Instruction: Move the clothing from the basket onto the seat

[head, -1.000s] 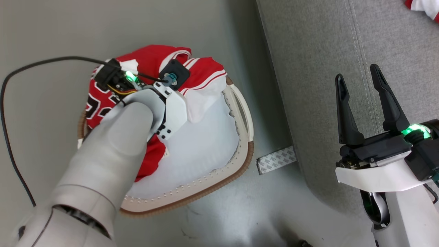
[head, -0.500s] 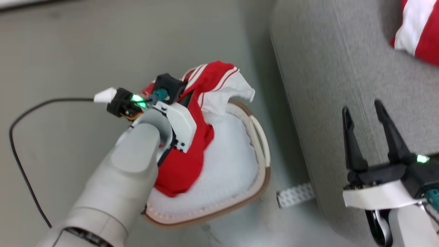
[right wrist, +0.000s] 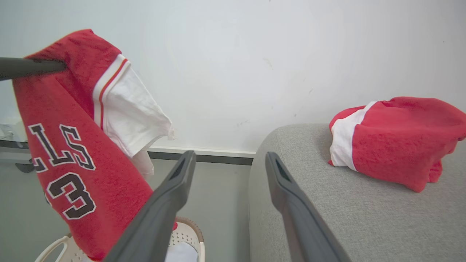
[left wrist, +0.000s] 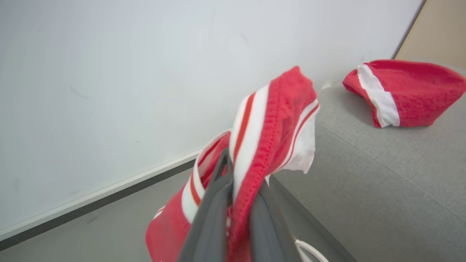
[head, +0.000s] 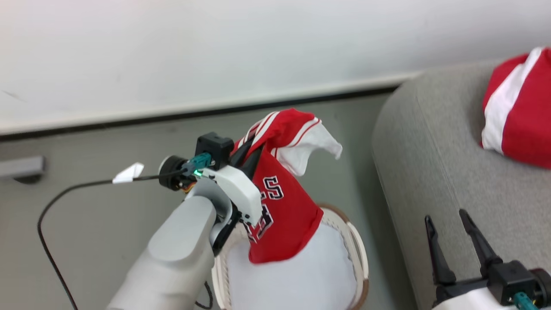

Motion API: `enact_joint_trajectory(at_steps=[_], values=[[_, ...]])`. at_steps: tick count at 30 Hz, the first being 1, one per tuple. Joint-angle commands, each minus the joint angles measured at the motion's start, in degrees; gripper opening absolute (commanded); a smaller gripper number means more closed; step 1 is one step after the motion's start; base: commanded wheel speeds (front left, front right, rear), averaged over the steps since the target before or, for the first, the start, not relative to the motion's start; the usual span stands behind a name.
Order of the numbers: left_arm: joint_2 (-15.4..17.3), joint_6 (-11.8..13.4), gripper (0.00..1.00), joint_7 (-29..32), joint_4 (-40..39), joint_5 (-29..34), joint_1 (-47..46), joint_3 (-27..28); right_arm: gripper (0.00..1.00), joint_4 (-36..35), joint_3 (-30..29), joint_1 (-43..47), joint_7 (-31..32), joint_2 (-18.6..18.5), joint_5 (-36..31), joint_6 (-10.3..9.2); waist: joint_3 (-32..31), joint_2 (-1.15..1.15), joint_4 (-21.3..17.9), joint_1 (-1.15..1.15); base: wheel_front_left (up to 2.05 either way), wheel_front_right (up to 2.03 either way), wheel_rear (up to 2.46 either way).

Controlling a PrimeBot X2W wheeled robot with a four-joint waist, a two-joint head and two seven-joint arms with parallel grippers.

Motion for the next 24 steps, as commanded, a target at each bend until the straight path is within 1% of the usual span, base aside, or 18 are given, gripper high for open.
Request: enact_joint_trajectory(at_steps=[1,4,6,10,15,20,24], values=[[0.1,-0.1,0.00,-0.1,-1.4,-1.9,1.9,0.5,1.00,0.6,-0.1,1.6,0.0,-0.1,-0.6,-0.13,-7.2,0.00,4.2,0.02,0.00,0.00,0.00],[0.1,-0.5,0.00,0.8,-4.6,-5.1,4.4,0.9,1.00,1.5,0.2,3.8,0.0,-0.1,-0.7,-0.13,-10.7,0.00,5.2,0.02,0.00,0.00,0.00],[0.1,-0.3,0.00,1.7,-7.0,-6.2,5.1,1.2,1.00,1.8,0.7,4.9,0.0,-0.1,-0.6,-0.13,-12.2,0.00,5.8,0.02,0.00,0.00,0.00],[0.8,1.1,0.00,4.3,-12.0,-7.8,6.7,1.8,1.00,2.1,1.2,6.5,0.0,-0.1,-0.4,-0.13,-14.0,0.00,6.8,0.02,0.00,0.00,0.00],[2.1,2.6,0.00,7.4,-19.0,-8.3,9.0,2.0,1.00,2.5,1.7,8.0,0.0,-0.1,0.1,-0.13,-16.1,0.00,7.6,0.02,0.00,0.00,0.00],[3.8,4.0,0.00,10.8,-25.7,-8.9,11.0,2.1,1.00,2.3,2.9,8.7,0.0,-0.1,0.4,-0.13,-17.2,0.00,7.9,0.02,0.00,0.00,0.00],[5.1,5.2,0.00,13.0,-30.2,-9.2,12.4,2.1,1.00,1.7,4.9,7.9,0.0,-0.1,-0.7,-0.13,-17.5,0.00,7.7,0.02,0.00,0.00,0.00]])
